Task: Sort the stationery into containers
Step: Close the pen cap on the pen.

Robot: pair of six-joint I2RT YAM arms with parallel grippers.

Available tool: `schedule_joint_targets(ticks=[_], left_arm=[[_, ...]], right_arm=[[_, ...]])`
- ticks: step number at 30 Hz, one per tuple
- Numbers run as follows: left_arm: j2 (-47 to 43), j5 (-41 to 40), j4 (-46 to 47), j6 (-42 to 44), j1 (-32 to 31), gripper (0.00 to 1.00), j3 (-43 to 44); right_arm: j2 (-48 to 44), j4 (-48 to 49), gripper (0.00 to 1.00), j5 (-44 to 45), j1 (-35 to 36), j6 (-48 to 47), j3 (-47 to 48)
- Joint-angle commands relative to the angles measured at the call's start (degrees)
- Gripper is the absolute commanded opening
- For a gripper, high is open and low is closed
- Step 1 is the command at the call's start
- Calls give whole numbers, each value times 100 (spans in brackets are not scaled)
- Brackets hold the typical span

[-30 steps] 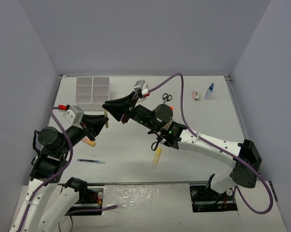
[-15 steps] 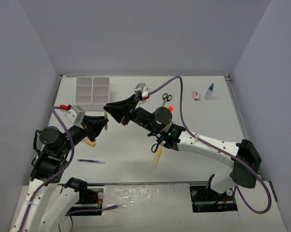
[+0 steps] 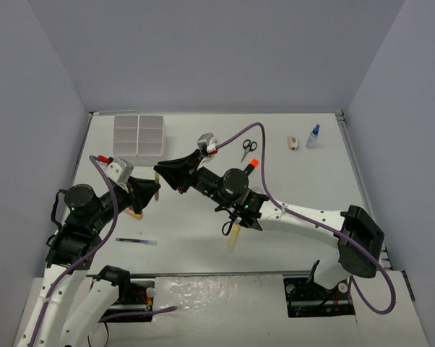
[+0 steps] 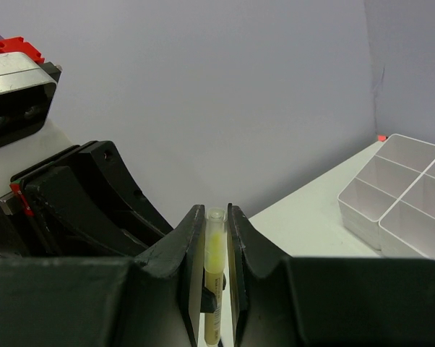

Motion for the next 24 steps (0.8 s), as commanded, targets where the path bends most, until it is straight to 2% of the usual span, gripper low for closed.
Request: schedule_joint_targets(ticks=[1,24], left_arm=[[45,-39,1243,293,65,0,810],[32,-57,1287,457,92,0,615]], right_arm=[[202,-294,0,-144,247,250,-365],[285,-527,0,-11,353,152,-412]])
